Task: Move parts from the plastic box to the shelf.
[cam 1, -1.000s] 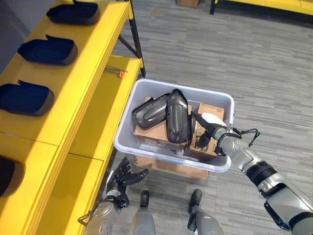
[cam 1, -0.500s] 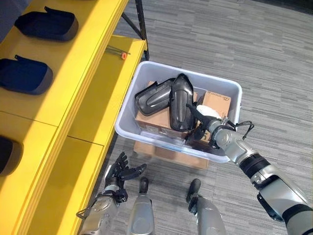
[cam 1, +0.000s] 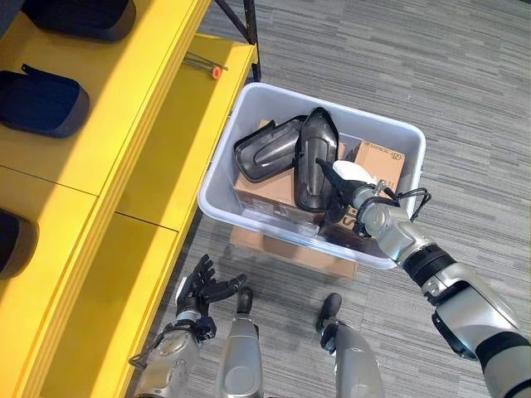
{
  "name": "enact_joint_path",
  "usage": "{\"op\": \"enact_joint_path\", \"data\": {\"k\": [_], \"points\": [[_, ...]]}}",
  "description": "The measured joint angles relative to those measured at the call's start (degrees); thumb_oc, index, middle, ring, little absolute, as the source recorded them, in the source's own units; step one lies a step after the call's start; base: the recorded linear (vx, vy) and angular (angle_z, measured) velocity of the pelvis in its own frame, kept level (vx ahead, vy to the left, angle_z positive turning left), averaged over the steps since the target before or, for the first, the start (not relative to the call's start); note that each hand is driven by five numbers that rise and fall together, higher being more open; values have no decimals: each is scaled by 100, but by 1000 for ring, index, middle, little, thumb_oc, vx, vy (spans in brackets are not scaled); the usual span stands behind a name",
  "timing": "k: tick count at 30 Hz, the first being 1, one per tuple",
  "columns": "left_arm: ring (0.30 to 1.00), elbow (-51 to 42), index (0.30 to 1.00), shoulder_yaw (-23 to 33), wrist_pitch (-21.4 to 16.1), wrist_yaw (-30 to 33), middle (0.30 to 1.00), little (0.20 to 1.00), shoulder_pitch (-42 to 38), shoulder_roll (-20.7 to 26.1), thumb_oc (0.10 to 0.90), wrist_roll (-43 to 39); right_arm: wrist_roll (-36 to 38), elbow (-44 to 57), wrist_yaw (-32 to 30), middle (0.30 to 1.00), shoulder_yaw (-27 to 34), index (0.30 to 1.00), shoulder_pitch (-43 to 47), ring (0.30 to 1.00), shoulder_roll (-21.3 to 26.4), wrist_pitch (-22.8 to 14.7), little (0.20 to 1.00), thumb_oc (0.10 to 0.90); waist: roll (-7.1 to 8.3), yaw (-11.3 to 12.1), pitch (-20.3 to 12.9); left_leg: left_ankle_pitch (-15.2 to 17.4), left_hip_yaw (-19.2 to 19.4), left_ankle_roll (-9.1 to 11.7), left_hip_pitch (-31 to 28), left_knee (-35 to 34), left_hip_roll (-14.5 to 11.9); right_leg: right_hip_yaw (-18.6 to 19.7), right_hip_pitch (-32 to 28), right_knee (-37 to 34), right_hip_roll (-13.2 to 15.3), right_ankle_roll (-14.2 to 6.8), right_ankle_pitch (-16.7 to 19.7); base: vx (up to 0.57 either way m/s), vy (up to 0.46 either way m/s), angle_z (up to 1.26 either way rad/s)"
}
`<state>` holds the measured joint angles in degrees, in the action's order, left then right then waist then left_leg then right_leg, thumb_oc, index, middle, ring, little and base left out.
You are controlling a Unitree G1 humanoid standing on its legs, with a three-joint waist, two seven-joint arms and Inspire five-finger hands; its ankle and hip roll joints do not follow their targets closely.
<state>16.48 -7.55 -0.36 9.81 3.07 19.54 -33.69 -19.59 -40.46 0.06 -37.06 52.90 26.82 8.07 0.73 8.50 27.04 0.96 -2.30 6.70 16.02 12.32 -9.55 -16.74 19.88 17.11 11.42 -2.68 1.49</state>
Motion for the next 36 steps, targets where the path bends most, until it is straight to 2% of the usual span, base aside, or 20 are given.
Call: {"op": "enact_joint_path", "data": {"k": [7,13,23,30,36], "points": [[1000,-2,1000,-3,-10,124,1000,1000,-66,12,900,-201,8,-89,-156,1000,-13,1000,232,1000,-4,13,1000,900,6,16,207,89,-128,3,491,404,43,-45,438,421,99,63,-133,-6,11,6],[1000,-6,1000,-15,-24,227,1000,1000,-135,22,900,-204,85,-578,-337,1000,-12,1000,414,1000,-134,85,1000,900,12,30,213,233,-162,-8,733,739,57,-16,609,648,133,68,-212,0,2,1],[1000,-9,1000,-21,-113,342,1000,1000,-205,35,900,-209,291,-712,-485,1000,6,1000,532,1000,-238,147,1000,900,50,28,256,326,-268,-4,1092,1102,81,-25,909,991,198,88,-328,-2,8,2],[1000,-16,1000,-20,-146,384,1000,1000,-202,48,900,-212,322,-755,-633,1000,7,1000,628,1000,-420,163,1000,900,91,119,297,348,-331,-6,1257,1238,97,-54,1015,1081,223,121,-365,-3,11,2],[1000,-74,1000,-72,-158,495,1000,1000,-209,67,900,-214,470,-980,-685,1000,7,1000,832,1000,-482,169,1000,900,91,127,299,459,-433,-25,1697,1606,182,-85,1353,1362,330,115,-441,-3,35,7]]}}
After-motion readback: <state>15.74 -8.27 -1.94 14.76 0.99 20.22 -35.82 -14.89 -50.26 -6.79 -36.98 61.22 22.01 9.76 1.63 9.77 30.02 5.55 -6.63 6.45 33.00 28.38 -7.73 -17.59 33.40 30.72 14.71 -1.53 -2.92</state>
